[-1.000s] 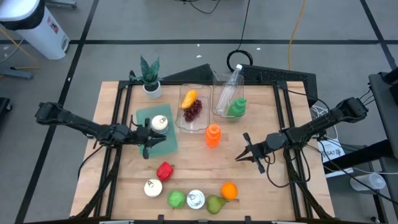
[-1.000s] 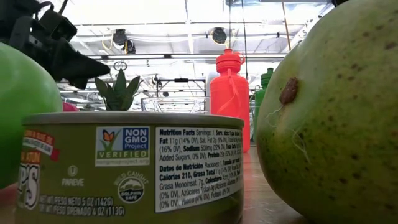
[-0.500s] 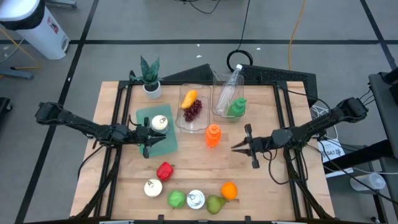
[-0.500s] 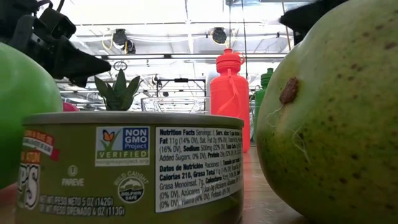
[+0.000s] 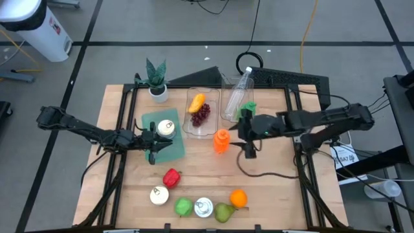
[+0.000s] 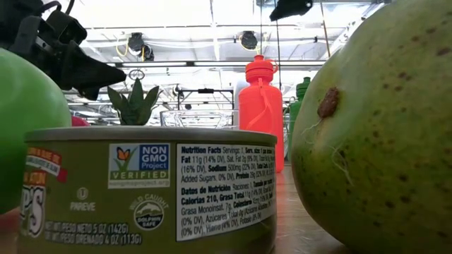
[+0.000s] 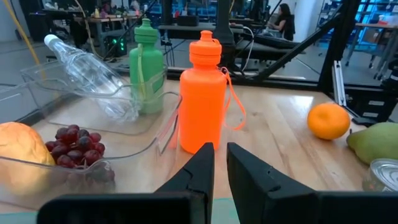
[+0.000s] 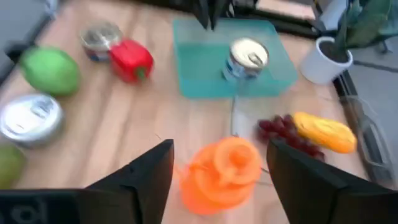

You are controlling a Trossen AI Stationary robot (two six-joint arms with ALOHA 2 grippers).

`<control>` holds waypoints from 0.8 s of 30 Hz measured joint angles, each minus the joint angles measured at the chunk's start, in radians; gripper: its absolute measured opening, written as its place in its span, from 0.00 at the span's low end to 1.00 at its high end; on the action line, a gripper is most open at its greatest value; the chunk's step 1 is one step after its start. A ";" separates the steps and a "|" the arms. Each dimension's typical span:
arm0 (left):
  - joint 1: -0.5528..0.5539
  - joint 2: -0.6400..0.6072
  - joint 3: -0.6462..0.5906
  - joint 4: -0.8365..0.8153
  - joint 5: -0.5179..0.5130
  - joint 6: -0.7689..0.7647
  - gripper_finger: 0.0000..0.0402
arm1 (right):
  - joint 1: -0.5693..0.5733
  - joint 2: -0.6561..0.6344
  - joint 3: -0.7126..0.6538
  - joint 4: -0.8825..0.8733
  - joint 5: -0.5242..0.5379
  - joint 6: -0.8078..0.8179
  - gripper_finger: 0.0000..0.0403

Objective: Pick & Place Food Item
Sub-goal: Put the orange water bottle into the right transparent bin

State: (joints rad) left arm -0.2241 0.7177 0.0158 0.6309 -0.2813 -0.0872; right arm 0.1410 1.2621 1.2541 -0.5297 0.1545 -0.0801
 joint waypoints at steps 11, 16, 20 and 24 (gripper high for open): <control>0.000 0.000 0.000 -0.036 0.001 -0.043 0.12 | -0.138 0.134 0.063 -0.037 -0.262 -0.120 0.65; 0.000 0.000 0.000 -0.038 0.001 -0.043 0.12 | -0.178 0.145 0.062 -0.016 -0.313 -0.147 0.63; 0.000 0.000 0.000 -0.038 0.001 -0.043 0.12 | -0.214 0.147 0.061 -0.005 -0.373 -0.153 0.60; 0.000 0.000 0.000 -0.038 0.002 -0.045 0.12 | -0.241 0.179 0.032 0.024 -0.420 -0.177 0.58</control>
State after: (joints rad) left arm -0.2241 0.7177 0.0158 0.5930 -0.2798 -0.1320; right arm -0.0998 1.4408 1.2861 -0.5055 -0.2653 -0.2573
